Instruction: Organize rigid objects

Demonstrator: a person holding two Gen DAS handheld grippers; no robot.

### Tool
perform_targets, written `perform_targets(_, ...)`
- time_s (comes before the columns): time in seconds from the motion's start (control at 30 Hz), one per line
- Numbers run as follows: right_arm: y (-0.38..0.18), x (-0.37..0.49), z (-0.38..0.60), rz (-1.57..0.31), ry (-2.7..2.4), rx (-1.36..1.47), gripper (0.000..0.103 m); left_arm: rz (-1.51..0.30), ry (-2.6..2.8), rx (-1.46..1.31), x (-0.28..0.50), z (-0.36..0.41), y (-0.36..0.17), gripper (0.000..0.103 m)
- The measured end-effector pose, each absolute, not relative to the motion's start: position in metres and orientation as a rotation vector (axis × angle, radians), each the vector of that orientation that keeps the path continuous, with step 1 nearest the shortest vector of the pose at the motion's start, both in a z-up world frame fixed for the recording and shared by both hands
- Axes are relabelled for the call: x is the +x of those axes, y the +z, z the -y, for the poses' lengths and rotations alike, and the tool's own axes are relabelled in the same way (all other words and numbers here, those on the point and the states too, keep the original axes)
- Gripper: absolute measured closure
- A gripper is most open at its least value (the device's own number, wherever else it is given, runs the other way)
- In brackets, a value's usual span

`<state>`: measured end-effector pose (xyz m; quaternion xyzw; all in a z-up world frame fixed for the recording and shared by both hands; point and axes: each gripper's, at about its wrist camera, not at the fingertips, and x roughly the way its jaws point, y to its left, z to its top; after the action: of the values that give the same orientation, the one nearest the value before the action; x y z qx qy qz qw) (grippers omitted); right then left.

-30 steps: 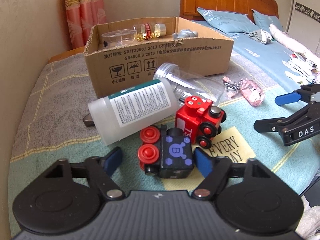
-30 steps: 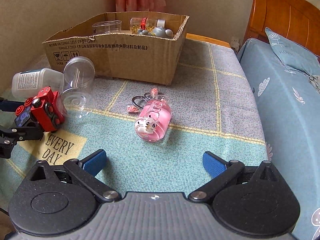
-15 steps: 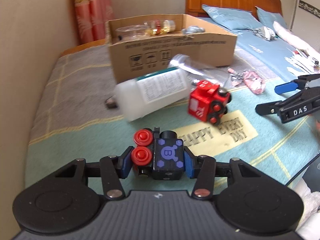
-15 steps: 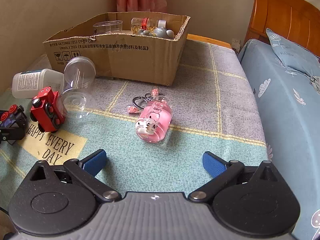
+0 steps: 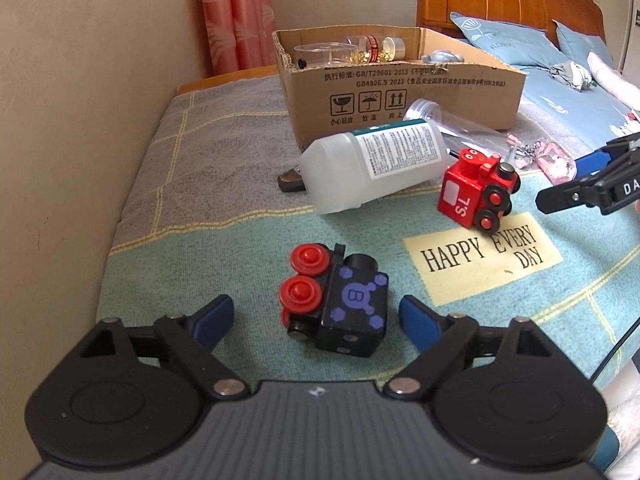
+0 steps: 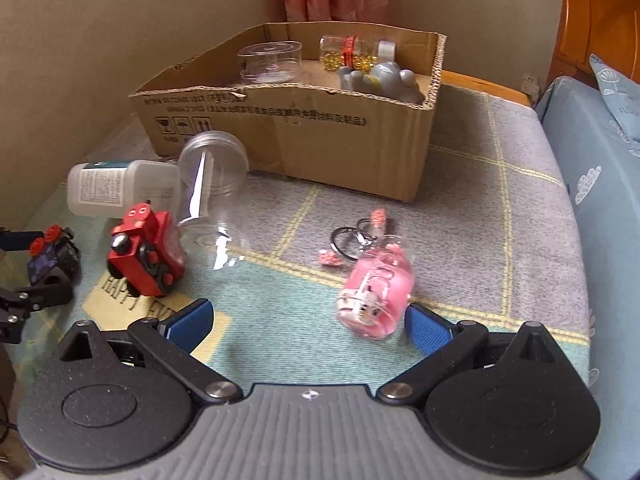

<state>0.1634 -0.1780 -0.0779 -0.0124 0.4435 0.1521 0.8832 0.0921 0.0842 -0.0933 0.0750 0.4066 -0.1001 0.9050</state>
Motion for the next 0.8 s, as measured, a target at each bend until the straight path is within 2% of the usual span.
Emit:
perform_targets(0.13, -0.078, 0.158, 0.168, -0.945, 0.392, 0.021, 0.000, -0.840, -0.213, 0.151, 0.094, -0.086, -0.095, 0.007)
perform_targets(0.23, -0.078, 0.155, 0.159, -0.946, 0.376, -0.055, 0.000, -0.842, -0.211, 0.140, 0.095, -0.087, -0.096, 0.003)
perform_targets(0.47, -0.084, 0.159, 0.178, -0.889, 0.303, -0.273, 0.000, -0.857, -0.239, 0.112, 0.096, -0.087, -0.099, 0.001)
perform_targets(0.8, -0.091, 0.190, 0.189, -0.873, 0.465, -0.248, 0.000, -0.869, -0.231, 0.099, 0.098, -0.085, -0.099, 0.001)
